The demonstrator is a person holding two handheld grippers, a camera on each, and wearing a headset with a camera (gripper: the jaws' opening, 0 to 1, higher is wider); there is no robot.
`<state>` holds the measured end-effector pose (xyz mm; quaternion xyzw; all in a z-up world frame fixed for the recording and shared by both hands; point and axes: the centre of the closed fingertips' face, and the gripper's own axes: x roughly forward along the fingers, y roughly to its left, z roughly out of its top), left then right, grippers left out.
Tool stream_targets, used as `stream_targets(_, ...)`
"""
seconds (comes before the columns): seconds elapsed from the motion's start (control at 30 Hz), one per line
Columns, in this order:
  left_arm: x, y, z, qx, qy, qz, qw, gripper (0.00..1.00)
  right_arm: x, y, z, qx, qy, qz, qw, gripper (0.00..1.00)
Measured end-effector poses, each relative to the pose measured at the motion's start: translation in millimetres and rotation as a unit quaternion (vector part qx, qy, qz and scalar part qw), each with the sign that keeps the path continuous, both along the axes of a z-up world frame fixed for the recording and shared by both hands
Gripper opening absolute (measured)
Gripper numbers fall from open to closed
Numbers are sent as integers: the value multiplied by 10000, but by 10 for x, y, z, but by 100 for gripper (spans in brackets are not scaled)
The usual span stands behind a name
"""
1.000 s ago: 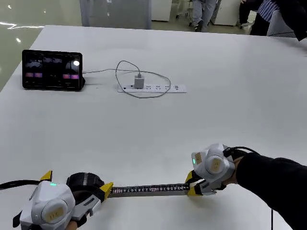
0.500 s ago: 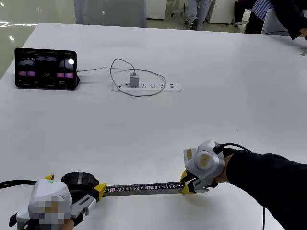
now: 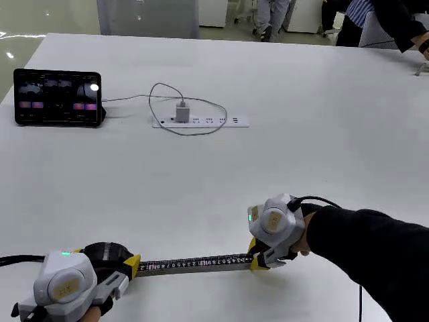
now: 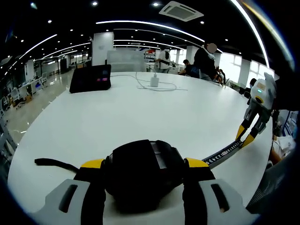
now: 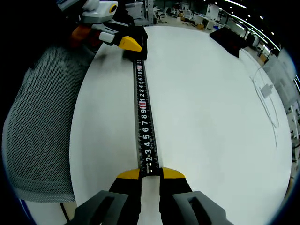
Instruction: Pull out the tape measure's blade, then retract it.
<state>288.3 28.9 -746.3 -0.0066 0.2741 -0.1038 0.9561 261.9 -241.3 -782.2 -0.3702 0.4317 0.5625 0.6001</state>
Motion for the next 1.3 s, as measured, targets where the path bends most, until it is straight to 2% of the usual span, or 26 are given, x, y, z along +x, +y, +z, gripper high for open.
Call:
stream_targets(0.4, 5, -12, -10, 24, -8, -55, 10000, 61, -1, 23, 1, -23, 5, -106, 9999, 10)
stream_targets(0.53, 9, -15, -7, 32, -21, -72, 10000, 61, -7, 33, 0, -48, -20, -44, 10000, 10)
stream_targets(0.7, 11, -20, -4, 31, -25, -79, 10000, 61, 4, 47, -2, -23, 33, -204, 9998, 10)
stream_targets(1.3, 18, -21, -5, 29, -16, -84, 10000, 61, 5, 96, -1, -99, -14, -236, 9997, 10)
